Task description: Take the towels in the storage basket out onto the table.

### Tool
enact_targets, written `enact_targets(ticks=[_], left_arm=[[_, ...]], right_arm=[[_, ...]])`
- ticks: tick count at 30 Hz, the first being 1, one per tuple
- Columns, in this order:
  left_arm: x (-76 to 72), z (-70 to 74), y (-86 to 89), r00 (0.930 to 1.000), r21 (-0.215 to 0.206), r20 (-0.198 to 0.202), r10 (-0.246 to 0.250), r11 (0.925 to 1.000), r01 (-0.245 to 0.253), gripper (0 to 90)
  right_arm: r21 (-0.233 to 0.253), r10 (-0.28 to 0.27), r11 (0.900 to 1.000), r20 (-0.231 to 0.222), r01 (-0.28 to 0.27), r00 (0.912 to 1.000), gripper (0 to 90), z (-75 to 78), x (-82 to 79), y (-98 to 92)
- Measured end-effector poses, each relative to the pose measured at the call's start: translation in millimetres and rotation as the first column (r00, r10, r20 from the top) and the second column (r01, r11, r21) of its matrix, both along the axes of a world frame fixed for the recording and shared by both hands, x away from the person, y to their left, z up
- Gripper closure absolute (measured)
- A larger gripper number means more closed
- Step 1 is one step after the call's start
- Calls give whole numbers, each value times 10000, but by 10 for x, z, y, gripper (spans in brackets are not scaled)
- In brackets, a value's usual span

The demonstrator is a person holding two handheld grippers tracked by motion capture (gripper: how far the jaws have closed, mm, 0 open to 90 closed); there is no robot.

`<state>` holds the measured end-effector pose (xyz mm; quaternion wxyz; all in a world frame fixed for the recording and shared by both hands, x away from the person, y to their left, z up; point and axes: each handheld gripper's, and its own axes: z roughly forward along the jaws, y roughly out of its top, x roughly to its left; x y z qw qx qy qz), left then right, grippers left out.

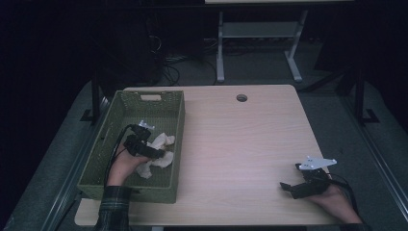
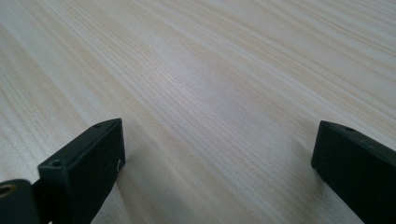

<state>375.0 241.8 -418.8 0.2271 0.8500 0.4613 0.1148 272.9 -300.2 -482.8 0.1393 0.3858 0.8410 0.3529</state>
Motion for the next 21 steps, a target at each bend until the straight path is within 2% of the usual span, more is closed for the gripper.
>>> enact_targets(ticks=[4,7,10,14,17,21], left_arm=[[7,-63,-27,9993,204,-372,-21,9998,28,132],[17,-111,-31,9987,555,-497,-66,9984,94,130],[25,-164,-36,9976,679,-692,-59,9976,106,128],[34,-215,-33,9963,483,-854,126,9988,-85,122],[44,-230,-7,9934,352,-1117,269,9991,-231,121],[47,-231,-3,9924,309,-1193,315,9991,-280,122]], right_arm=[[-1,3,10000,0,-3,10000,24,0,0,0],[-1,0,10000,3,0,10000,24,-1,-1,0],[-2,0,10000,-1,0,10000,24,0,-1,0],[-2,4,10000,3,-4,10000,24,-1,-1,0],[-1,3,10000,2,-3,10000,24,0,-1,0],[-9,10,10000,5,-10,10000,24,-1,-1,-1]])
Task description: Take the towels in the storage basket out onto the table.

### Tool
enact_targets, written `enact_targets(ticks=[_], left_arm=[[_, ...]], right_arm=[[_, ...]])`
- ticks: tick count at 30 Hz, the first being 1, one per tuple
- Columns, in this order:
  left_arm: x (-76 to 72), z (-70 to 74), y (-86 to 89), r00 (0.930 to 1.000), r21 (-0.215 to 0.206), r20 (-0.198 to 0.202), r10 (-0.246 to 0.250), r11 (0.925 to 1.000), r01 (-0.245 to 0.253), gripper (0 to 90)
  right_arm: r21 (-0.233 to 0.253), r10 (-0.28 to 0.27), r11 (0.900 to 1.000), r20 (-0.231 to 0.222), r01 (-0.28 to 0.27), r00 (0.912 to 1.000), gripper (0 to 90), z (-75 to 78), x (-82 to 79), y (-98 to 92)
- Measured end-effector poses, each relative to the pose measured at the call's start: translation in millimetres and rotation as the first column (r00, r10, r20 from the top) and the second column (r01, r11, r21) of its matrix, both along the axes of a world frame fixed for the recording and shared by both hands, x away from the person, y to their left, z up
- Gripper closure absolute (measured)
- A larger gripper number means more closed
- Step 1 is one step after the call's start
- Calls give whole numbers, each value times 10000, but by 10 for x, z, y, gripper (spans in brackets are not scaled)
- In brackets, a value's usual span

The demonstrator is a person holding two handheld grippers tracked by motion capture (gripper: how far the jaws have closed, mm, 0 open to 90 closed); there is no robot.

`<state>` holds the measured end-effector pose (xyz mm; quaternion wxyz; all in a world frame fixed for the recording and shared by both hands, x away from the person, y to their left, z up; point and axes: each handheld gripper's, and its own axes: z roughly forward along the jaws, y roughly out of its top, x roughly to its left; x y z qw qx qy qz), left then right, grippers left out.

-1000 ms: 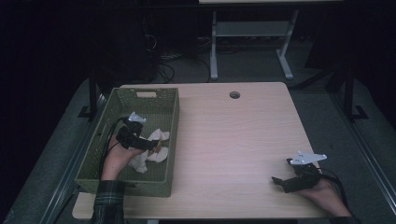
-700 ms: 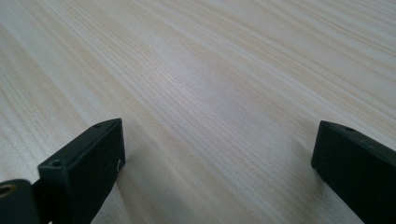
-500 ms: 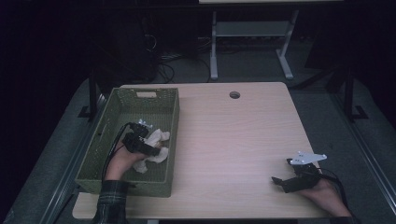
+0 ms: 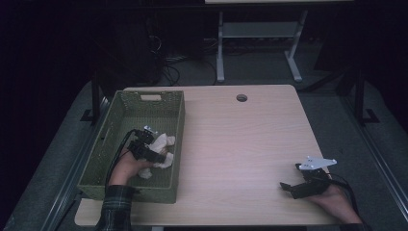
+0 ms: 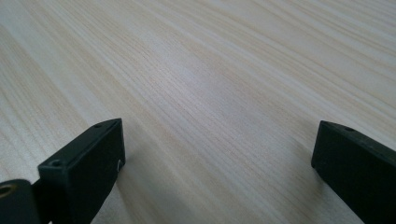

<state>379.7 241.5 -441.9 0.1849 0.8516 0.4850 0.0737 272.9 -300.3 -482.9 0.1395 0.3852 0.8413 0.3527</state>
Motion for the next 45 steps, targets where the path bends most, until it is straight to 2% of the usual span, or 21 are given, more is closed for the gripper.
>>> enact_targets(ticks=[3,4,6,7,8,10,11,14,16,18,19,22,26,29,34,37,42,45], left_arm=[[-6,23,-7,9999,-3,-99,-22,10000,22,158],[-15,33,-17,9999,-30,-106,15,10000,-16,213],[-19,54,-20,10000,120,-90,-33,9999,34,253],[-27,83,-16,9997,6,-185,-142,9999,142,308],[-35,95,-24,9995,-278,-278,-168,9995,160,442],[-45,108,-44,9982,-458,-465,-373,9983,352,590],[-48,116,-55,9978,-369,-456,-472,9983,455,637],[-60,149,-72,9965,-241,-559,-622,9978,610,691],[-67,174,-66,9960,-140,-481,-756,9971,750,704],[-76,226,-46,9975,-216,-265,-656,9976,651,707],[-81,251,-32,9984,-373,-62,-558,9978,555,708],[-86,323,23,9989,-843,217,-405,9955,422,708],[-112,405,45,9976,-1078,655,-244,9937,313,708],[-136,493,74,9952,-1366,923,-312,9897,437,708],[-203,675,105,9853,-2178,1692,-228,9742,599,708],[-245,775,106,9762,-2290,2151,-288,9702,791,707],[-306,921,121,9608,-2705,2751,-345,9562,1118,706],[-337,995,136,9521,-3018,3043,-313,9448,1276,706]], right_arm=[[8,-7,10000,-1,7,10000,24,0,0,1],[7,-9,10000,-5,9,10000,24,0,0,1],[8,-9,10000,-5,9,10000,24,0,0,1],[9,-8,10000,-2,8,10000,24,0,0,1],[8,-10,10000,-5,10,10000,24,0,0,1],[0,-2,10000,-1,2,10000,24,0,0,0],[6,-7,10000,-1,7,10000,24,0,0,1],[8,-11,10000,-3,11,10000,24,0,0,1],[8,-12,10000,-1,12,10000,24,0,0,1],[11,-14,10000,-6,14,10000,24,0,0,1],[8,-13,10000,-9,13,10000,24,0,0,1],[8,-12,10000,-6,12,10000,24,0,0,1],[9,-13,10000,-6,13,10000,24,0,0,1],[6,-14,10000,-2,14,10000,24,1,0,1],[10,-16,10000,-7,16,10000,24,0,0,1],[9,-15,10000,-7,15,10000,24,0,0,1],[10,-17,10000,-12,17,10000,24,1,0,1],[10,-14,10000,-7,14,10000,24,0,0,1]])
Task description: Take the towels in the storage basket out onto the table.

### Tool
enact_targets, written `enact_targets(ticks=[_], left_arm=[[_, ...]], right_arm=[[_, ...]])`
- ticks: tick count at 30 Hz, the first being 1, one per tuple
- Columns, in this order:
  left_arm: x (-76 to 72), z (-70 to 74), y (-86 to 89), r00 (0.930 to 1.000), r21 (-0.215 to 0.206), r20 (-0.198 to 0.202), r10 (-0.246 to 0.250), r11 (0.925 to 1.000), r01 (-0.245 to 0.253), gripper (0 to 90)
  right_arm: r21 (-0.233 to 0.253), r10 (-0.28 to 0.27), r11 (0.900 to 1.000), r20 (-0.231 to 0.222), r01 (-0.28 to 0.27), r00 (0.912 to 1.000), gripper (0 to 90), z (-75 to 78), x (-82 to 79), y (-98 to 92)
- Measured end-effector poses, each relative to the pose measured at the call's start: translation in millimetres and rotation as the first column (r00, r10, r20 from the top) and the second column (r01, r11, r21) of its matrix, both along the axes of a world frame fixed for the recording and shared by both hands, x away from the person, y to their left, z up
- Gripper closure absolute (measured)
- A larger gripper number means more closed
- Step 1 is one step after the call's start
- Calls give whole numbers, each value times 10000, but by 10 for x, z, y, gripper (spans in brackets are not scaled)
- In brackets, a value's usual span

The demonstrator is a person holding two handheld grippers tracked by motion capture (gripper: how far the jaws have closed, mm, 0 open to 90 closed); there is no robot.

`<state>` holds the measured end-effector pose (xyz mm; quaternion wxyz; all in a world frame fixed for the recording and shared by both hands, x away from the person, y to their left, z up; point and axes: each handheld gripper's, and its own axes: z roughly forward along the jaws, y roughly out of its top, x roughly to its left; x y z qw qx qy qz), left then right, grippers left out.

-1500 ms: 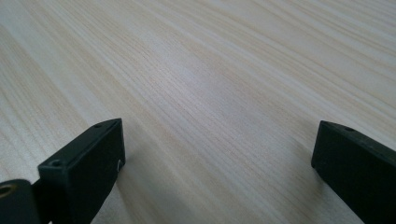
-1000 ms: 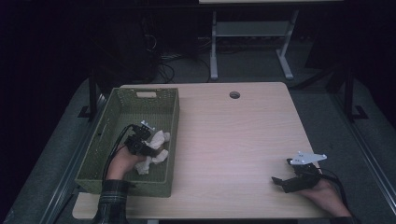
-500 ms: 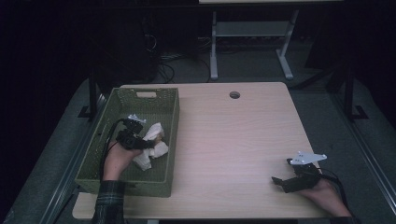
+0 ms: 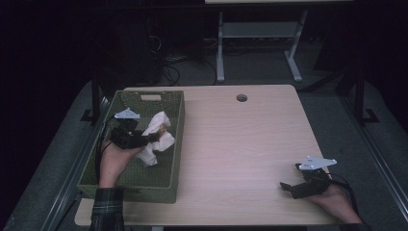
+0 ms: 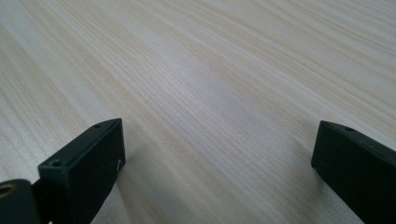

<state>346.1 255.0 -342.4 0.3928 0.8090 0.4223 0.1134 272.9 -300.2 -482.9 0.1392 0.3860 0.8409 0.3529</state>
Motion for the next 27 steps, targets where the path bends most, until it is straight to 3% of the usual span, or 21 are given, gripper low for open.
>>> enact_targets(ticks=[7,13,27], left_arm=[[-71,190,-10,9970,-723,726,-254,9969,307,707],[-106,320,-76,9919,-967,1203,-420,9939,538,709],[-148,552,-438,9737,-1430,1777,-1424,9752,1688,710]], right_arm=[[-2,2,10000,5,-2,10000,24,0,0,0],[2,-1,10000,7,1,10000,24,0,0,0],[6,-6,10000,-1,6,10000,24,0,0,1]])
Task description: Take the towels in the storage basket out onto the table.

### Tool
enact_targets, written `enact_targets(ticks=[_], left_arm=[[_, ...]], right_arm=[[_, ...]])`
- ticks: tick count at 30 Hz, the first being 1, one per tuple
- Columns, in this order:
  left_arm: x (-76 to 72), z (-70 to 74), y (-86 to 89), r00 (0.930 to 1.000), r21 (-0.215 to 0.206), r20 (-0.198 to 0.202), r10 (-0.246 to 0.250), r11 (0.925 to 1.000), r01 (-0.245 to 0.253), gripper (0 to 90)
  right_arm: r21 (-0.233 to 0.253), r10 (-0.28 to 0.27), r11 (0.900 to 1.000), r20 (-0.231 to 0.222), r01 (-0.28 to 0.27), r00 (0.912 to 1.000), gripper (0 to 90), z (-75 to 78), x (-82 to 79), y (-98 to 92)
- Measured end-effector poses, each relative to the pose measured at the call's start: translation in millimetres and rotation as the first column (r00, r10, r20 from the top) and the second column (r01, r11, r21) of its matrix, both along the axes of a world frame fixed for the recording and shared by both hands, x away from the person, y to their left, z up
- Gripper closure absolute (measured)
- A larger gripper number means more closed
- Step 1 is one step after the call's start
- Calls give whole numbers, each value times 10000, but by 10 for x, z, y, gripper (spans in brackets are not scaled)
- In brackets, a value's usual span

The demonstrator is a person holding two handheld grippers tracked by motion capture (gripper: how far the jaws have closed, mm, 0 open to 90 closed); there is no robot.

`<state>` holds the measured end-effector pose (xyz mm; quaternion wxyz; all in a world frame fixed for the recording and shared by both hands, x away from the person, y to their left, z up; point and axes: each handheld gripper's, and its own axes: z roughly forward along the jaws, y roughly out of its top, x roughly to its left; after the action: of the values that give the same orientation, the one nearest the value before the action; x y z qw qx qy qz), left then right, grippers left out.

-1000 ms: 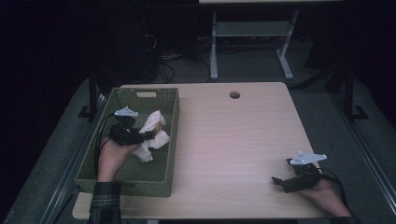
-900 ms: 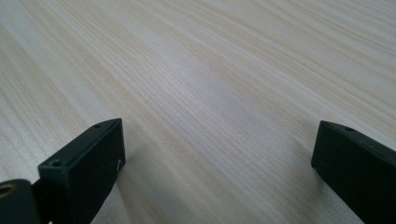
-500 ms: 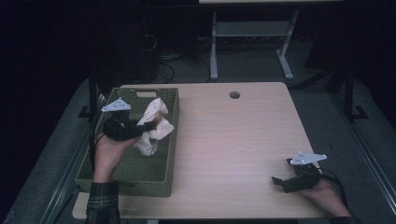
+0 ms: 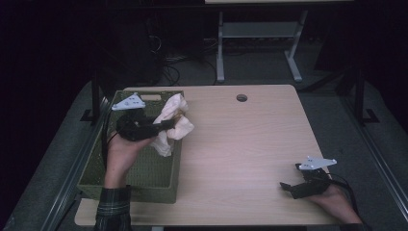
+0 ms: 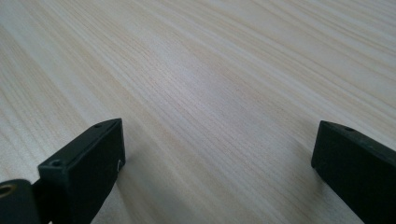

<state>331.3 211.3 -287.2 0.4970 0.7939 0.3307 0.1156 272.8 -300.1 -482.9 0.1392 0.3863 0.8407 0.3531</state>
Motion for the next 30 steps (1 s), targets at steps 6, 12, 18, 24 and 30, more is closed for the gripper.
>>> enact_targets(ticks=[6,12,18,24,30], left_arm=[[9,28,-208,9986,-40,90,-527,9986,527,710],[35,26,-416,9951,-64,104,-984,9951,984,710],[63,-2,-605,9898,-83,47,-1422,9898,1422,710],[82,-48,-823,9813,-29,-55,-1922,9814,1921,710],[87,-105,-1013,9741,-28,-166,-2254,9743,2254,710]], right_arm=[[-3,3,10000,10,-3,10000,24,0,1,0],[1,1,10000,6,-1,10000,24,0,0,0],[-2,3,10000,5,-3,10000,24,0,0,0],[-3,1,10000,5,-1,10000,24,0,0,0],[-4,3,10000,4,-3,10000,24,0,0,0]])
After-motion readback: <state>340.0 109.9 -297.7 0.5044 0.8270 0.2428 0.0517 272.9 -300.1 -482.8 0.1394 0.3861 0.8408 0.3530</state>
